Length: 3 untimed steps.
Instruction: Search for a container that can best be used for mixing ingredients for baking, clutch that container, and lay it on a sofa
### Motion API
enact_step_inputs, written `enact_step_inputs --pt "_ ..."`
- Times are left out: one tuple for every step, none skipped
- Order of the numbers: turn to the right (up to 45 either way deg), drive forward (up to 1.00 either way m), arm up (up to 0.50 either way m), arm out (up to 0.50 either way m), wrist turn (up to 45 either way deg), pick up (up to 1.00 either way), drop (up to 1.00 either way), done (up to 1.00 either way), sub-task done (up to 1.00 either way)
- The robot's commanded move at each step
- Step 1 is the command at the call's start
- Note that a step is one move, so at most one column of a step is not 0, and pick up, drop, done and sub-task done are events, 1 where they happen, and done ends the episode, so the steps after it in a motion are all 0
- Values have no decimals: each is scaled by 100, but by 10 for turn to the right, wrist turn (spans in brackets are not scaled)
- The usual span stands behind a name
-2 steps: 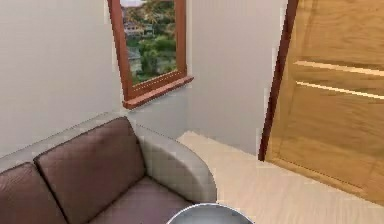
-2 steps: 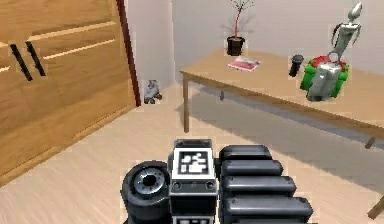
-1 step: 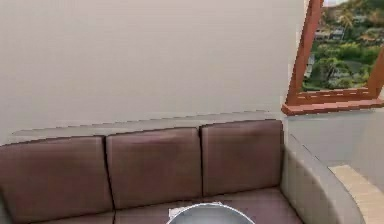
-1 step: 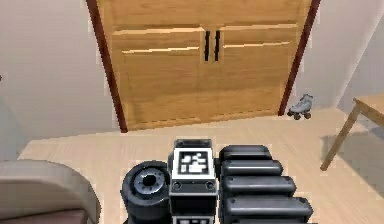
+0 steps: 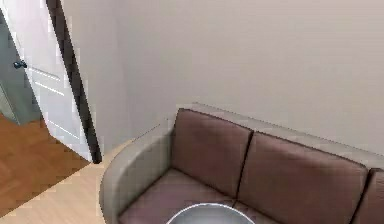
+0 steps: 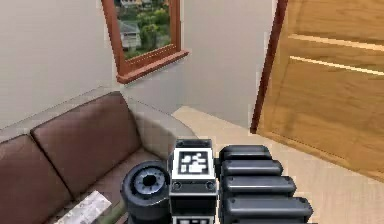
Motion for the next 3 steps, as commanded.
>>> enact_step_inputs --pt "-420 0 0 0 0 0 0 0 0" --pt "0 100 0 0 0 0 0 0 0" --pt "-150 0 0 0 0 0 0 0 0"
